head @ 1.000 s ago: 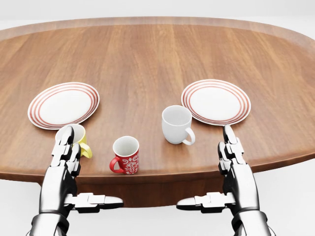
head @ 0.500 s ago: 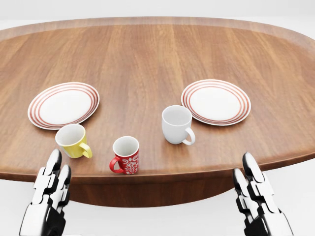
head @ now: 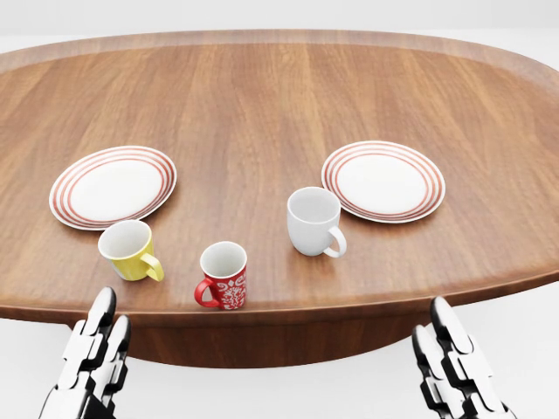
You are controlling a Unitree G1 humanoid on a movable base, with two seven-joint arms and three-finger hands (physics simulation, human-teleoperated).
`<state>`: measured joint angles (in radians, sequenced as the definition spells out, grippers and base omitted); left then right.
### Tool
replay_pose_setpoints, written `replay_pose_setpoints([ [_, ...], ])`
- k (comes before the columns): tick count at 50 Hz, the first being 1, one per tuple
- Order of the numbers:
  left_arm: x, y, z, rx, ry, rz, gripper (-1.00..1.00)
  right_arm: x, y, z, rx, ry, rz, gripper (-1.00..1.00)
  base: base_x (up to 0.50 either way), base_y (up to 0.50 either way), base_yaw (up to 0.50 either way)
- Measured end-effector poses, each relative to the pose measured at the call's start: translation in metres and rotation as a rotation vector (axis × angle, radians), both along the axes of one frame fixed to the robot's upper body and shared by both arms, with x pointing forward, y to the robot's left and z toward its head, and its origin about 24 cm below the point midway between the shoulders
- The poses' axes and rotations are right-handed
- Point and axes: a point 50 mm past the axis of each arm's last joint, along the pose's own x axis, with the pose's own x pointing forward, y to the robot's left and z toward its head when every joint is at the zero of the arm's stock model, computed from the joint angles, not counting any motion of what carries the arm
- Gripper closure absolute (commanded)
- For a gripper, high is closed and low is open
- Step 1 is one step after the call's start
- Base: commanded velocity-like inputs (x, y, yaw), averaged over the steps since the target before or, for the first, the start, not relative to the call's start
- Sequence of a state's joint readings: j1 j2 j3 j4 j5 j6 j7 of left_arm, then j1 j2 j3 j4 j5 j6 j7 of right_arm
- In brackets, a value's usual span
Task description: Put the red mug on the left plate.
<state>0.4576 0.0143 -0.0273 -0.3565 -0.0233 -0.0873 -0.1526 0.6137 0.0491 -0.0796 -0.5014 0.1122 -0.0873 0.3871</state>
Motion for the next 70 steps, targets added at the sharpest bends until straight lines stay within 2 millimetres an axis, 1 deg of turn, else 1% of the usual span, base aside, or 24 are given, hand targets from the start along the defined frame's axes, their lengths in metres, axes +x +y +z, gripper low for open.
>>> replay_pose_setpoints([
  [4,-0.0003,-0.0002,-0.0001,0.001,0.001,-0.001,-1.0,-0.0008,0.0003,0.0004,-0.003,0.0,0.004,-1.0,0.0,0.0,0.0],
  [6,-0.0002,-0.0024,-0.0001,-0.011,0.0,0.0,-1.0,-0.0014,-0.0014,0.0006,-0.016,0.004,0.003,-1.0,0.0,0.5,0.0],
  [34,0.0028,-0.0021,-0.0008,0.006,-0.001,-0.007,-1.0,-0.0045,-0.0016,0.0011,-0.022,0.008,-0.007,-1.0,0.05,0.5,0.0],
  [70,0.0023,-0.0032,-0.0001,0.018,-0.002,-0.007,-1.0,-0.0039,-0.0003,0.0035,-0.028,-0.002,-0.003,-1.0,0.14,0.5,0.0],
])
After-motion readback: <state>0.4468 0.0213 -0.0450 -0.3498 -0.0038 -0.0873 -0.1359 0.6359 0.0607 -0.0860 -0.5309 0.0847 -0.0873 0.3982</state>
